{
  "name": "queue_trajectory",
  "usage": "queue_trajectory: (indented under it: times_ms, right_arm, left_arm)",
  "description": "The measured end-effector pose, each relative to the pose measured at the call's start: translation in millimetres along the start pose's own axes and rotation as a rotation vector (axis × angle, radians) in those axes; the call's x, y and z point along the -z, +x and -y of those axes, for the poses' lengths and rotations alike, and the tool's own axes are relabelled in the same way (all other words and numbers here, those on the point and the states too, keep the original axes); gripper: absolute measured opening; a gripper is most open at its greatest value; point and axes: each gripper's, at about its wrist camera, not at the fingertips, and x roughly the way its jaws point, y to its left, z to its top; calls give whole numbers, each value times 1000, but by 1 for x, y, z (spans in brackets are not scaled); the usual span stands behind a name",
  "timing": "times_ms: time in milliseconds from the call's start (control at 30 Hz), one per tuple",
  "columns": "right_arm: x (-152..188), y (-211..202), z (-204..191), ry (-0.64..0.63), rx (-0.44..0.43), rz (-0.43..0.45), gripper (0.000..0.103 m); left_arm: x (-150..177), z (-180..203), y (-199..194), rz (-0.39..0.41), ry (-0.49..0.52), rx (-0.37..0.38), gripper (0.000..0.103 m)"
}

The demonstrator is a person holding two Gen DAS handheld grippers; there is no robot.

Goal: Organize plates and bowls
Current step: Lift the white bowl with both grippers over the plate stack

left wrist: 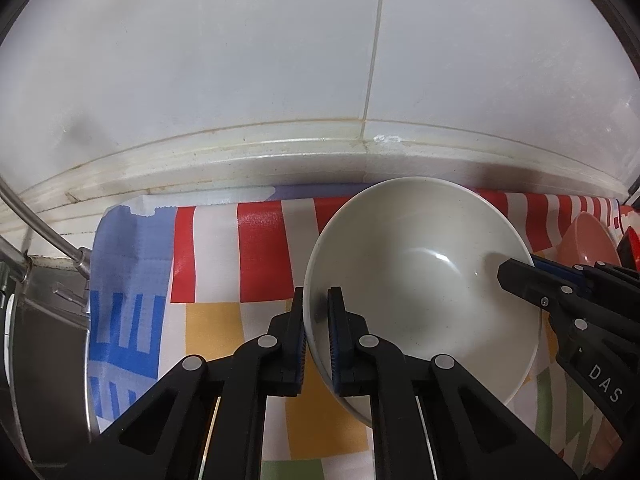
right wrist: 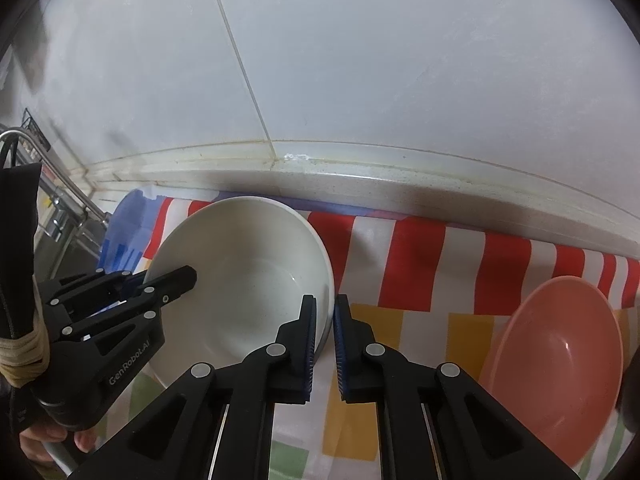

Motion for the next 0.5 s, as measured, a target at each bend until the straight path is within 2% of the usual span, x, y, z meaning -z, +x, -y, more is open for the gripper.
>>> queue_trajectory:
  times_ms: [233,500]
  right_arm:
    - [9,-27,4,22,-1,19,10]
    - [35,-70,14,45,11,44,10]
  left_arm:
    - [13,8,-28,31,15,11,11]
    - [34,34,-73,84,33,34,11]
